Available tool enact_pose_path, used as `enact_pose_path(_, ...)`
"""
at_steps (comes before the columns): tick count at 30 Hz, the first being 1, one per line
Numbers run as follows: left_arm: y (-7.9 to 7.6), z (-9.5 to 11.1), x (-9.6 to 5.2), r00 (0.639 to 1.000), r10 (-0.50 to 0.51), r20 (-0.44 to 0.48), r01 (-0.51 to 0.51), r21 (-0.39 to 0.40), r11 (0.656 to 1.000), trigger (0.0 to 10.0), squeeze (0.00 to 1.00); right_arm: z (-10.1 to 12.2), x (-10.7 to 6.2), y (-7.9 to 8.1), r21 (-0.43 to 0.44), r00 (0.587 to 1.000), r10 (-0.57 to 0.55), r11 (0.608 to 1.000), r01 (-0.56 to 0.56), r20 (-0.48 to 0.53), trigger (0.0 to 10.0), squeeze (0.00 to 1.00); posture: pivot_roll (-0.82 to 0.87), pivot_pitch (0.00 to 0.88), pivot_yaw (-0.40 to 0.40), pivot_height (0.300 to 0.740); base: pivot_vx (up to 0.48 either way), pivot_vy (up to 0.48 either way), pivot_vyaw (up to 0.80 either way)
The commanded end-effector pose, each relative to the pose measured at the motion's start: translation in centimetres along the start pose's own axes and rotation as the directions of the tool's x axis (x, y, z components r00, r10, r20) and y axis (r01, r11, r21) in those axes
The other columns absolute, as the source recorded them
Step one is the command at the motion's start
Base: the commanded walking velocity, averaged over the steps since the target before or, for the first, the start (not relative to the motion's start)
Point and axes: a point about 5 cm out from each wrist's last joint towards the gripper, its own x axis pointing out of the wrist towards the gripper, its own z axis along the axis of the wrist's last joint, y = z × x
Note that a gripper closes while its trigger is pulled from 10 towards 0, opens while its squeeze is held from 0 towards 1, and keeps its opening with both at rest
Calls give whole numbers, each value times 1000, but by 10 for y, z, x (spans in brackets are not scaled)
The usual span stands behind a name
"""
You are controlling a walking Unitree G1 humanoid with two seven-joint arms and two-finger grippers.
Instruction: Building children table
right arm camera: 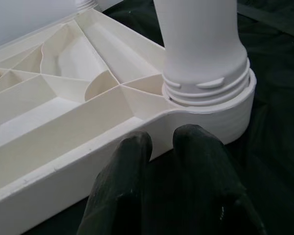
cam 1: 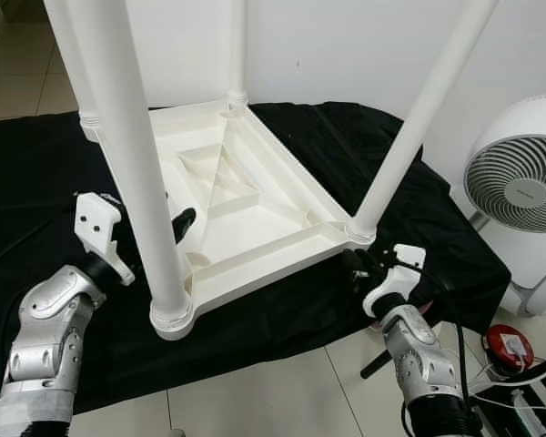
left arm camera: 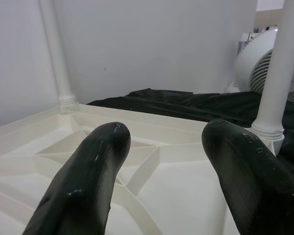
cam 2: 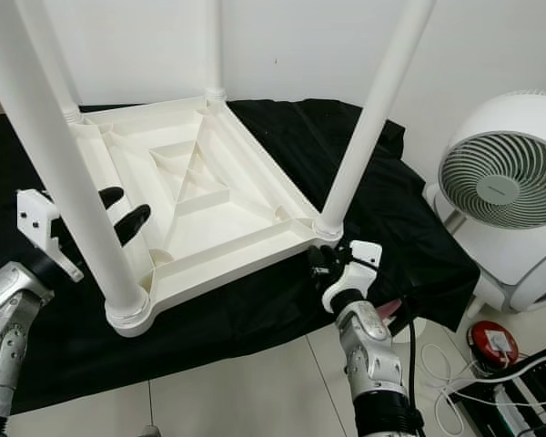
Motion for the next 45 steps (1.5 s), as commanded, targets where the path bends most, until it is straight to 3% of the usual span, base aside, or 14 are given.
enact_pose_path(1, -10, 2, 6, 999, -48, 18, 48, -13, 999, 10000, 0, -3, 1, -5, 34, 999, -33, 999, 34, -19, 10000, 0, 49, 10, -71, 740, 0, 0, 0)
enact_pose_path(10, -42, 10, 14, 987, -155, 53, 157, -49, 986, 10000, 0, -5, 18, -8, 53, 996, -65, 996, 68, -56, 10000, 0, 62, 2, -73, 740, 0, 0, 0)
enact_pose_path(13, -62, 10, 17, 977, -204, 63, 208, -63, 976, 10000, 0, -6, 27, -9, 56, 994, -80, 995, 85, -78, 10000, 0, 72, 2, -76, 740, 0, 0, 0)
enact_pose_path(28, -83, 11, 23, 973, -217, 73, 225, -121, 967, 10000, 0, 4, 48, -13, -4, 994, -63, 998, 63, -88, 10000, 0, 71, 13, -64, 740, 0, 0, 0)
enact_pose_path(35, -92, 14, 41, 978, -179, 103, 193, -150, 970, 10000, 0, 16, 63, -12, -86, 994, -60, 995, 52, -91, 10000, 0, 75, 56, -39, 740, 0, 0, 0)
enact_pose_path(45, -109, 19, 54, 977, -181, 110, 198, -166, 966, 10000, 0, 20, 75, 2, -117, 994, -36, 993, 24, -101, 10000, 0, 82, 78, -11, 740, 0, 0, 0)
